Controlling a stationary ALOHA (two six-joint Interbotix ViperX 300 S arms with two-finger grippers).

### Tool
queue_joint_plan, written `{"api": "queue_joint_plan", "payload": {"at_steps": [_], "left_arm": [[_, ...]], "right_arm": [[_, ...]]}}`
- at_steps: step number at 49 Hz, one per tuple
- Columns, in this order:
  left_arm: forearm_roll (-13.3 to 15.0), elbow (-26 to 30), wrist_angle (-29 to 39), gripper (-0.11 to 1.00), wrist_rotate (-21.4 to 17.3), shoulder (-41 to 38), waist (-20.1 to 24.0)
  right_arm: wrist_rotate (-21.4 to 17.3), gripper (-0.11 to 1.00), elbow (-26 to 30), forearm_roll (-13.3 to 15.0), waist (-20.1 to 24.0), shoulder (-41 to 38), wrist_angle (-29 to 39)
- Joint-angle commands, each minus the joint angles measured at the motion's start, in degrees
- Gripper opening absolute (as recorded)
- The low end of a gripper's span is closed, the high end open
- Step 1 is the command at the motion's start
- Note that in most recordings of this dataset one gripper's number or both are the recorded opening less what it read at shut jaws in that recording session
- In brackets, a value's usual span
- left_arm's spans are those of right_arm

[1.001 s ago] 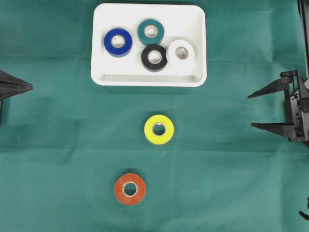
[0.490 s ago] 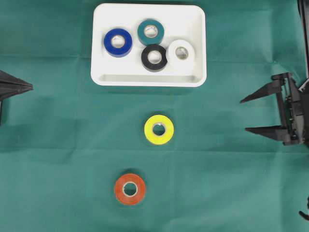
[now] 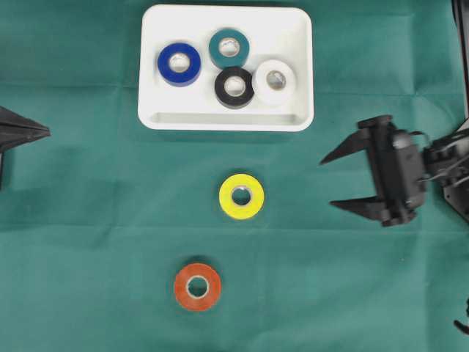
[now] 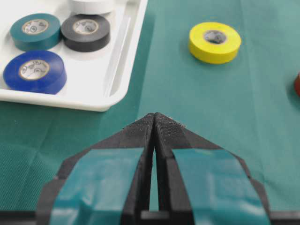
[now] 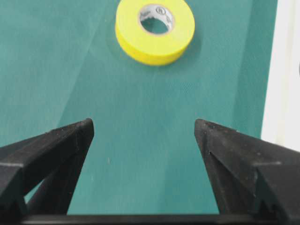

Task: Put the tape into the white case with the right arm.
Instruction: 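Move the right gripper down over the yellow tape roll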

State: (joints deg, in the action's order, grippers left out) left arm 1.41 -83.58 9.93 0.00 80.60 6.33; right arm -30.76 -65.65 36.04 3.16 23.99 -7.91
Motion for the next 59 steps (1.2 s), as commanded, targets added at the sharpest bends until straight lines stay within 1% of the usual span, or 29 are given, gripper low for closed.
{"api": "queue_joint_plan", "payload": {"at_steps": [1, 15, 26, 37, 45, 59], "left_arm": [[0.0, 0.62, -0.53, 0.01, -0.09, -0.35, 0.18], [0.0, 0.62, -0.53, 0.01, -0.09, -0.35, 0.18], [0.0, 0.53, -0.53, 0.01, -0.18, -0.35, 0.18], [0.0, 0.53, -0.62, 0.01, -0.18, -0.26, 0.18], [0.0, 0.35, -0.88, 0.01, -0.18, -0.26, 0.18], [0.0, 0.26, -1.05, 0.01, -0.18, -0.26, 0.26]], "right_arm": [[0.0, 0.72, 2.99, 0.09, 0.26, -3.08, -1.93], [0.26, 0.72, 9.58, 0.09, 1.67, -13.45, -6.5], [0.35, 0.72, 15.82, 0.09, 2.64, -21.53, -6.59], [0.26, 0.72, 20.57, 0.18, 2.9, -26.89, -6.33], [0.35, 0.72, 22.32, 0.09, 2.9, -28.65, -6.33], [0.18, 0.72, 22.59, 0.18, 2.99, -30.06, -6.24]]}}
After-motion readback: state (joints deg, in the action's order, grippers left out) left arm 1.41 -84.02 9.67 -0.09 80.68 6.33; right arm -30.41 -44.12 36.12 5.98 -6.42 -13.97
